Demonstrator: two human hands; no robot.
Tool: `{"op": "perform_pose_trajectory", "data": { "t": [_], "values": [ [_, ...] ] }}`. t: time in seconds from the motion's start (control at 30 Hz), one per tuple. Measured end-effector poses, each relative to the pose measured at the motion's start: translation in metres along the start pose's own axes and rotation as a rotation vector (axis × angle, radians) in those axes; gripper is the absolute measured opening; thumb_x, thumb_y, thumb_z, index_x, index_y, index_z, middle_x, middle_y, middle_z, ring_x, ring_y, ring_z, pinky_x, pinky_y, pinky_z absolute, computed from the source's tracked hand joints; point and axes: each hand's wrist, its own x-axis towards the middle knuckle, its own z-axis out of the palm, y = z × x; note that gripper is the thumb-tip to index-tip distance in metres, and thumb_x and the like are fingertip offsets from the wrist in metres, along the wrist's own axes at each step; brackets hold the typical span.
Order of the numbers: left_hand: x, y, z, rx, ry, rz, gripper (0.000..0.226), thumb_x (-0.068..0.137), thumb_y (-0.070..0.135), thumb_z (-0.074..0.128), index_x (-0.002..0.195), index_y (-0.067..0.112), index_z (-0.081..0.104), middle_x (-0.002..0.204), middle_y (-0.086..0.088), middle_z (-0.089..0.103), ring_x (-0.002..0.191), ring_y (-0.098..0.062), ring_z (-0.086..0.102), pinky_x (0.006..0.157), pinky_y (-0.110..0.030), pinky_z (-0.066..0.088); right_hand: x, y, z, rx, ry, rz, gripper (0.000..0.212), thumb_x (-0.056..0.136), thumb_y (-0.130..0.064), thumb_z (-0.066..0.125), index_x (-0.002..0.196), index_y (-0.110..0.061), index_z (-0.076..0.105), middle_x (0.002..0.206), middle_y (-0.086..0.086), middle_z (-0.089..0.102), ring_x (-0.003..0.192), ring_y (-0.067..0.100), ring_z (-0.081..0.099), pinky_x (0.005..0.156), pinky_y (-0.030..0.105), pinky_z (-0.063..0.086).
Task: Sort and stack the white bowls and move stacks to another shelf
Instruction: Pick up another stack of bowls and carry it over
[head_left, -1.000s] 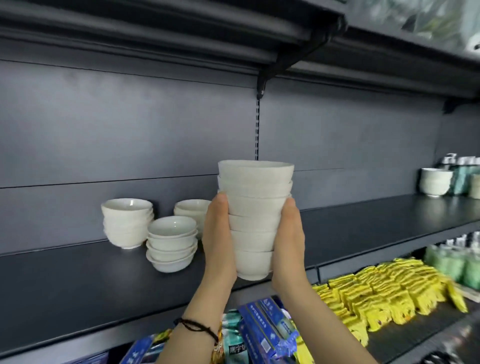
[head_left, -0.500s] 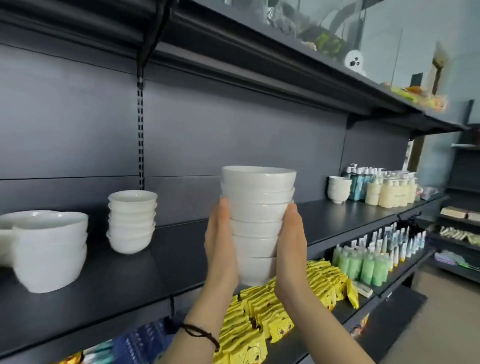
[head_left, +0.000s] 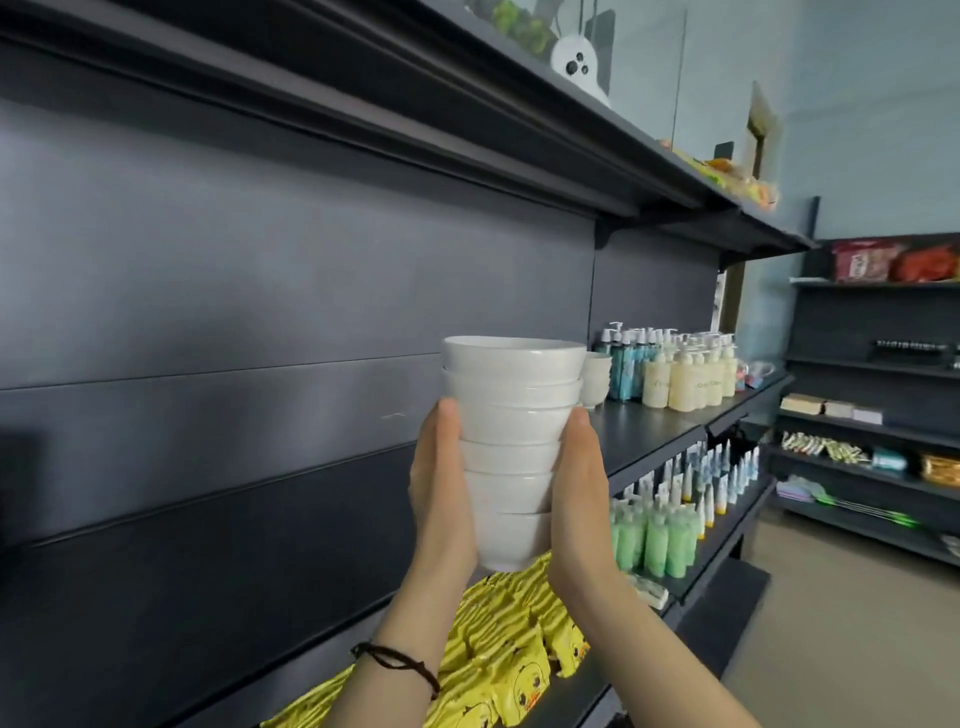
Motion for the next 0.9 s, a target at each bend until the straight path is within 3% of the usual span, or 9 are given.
{"op": "perform_pose_trajectory", "data": {
  "t": [0.3, 0.43, 0.57, 0.7, 0.9],
  "values": [
    [0.101, -0.079, 0.103, 0.003, -0.069, 0.007, 0.071, 0.064, 0.084, 0.049, 0.109, 0.033, 0.067, 0.109, 0.000, 0.072, 0.102, -0.024, 0.069, 0.089, -0.053, 0.055, 0.146, 0.041, -0.058, -0.036, 0.066, -0.005, 0.067, 0.077, -0.083, 0.035, 0.125, -0.043, 0.058, 0.125, -0.014, 0.066, 0.121, 0.011, 0.060, 0.106, 0.049, 0.046],
    [0.132, -0.115, 0.146, 0.000, -0.070, -0.004, 0.070, 0.064, 0.079, 0.048, 0.108, 0.027, 0.066, 0.104, -0.001, 0.073, 0.093, -0.022, 0.072, 0.074, -0.040, 0.059, 0.200, 0.062, -0.088, -0.020, 0.082, 0.009, 0.067, 0.076, -0.084, 0.036, 0.125, -0.043, 0.058, 0.125, -0.013, 0.067, 0.120, 0.012, 0.061, 0.106, 0.048, 0.046],
    [0.160, -0.162, 0.185, 0.009, -0.048, 0.005, 0.057, 0.076, 0.071, 0.050, 0.108, 0.026, 0.066, 0.106, -0.001, 0.073, 0.096, -0.022, 0.071, 0.078, -0.040, 0.058, 0.251, 0.093, -0.123, -0.007, 0.080, 0.024, 0.070, 0.075, -0.086, 0.037, 0.128, -0.044, 0.056, 0.128, -0.013, 0.065, 0.122, 0.012, 0.059, 0.108, 0.049, 0.044],
    [0.191, -0.218, 0.224, 0.017, 0.000, 0.021, 0.061, 0.066, 0.076, 0.051, 0.103, 0.031, 0.069, 0.105, 0.002, 0.074, 0.099, -0.021, 0.070, 0.087, -0.046, 0.057, 0.307, 0.130, -0.161, -0.007, 0.038, 0.035, 0.070, 0.076, -0.086, 0.037, 0.128, -0.044, 0.056, 0.128, -0.013, 0.066, 0.122, 0.012, 0.059, 0.107, 0.049, 0.044],
    [0.236, -0.289, 0.293, -0.018, 0.131, 0.080, 0.060, 0.070, 0.072, 0.054, 0.109, 0.029, 0.068, 0.107, 0.001, 0.073, 0.101, -0.020, 0.069, 0.084, -0.041, 0.056, 0.400, 0.167, -0.218, 0.020, -0.096, 0.073, 0.067, 0.074, -0.082, 0.036, 0.125, -0.045, 0.057, 0.124, -0.016, 0.067, 0.118, 0.008, 0.060, 0.106, 0.047, 0.046]
  ]
}}
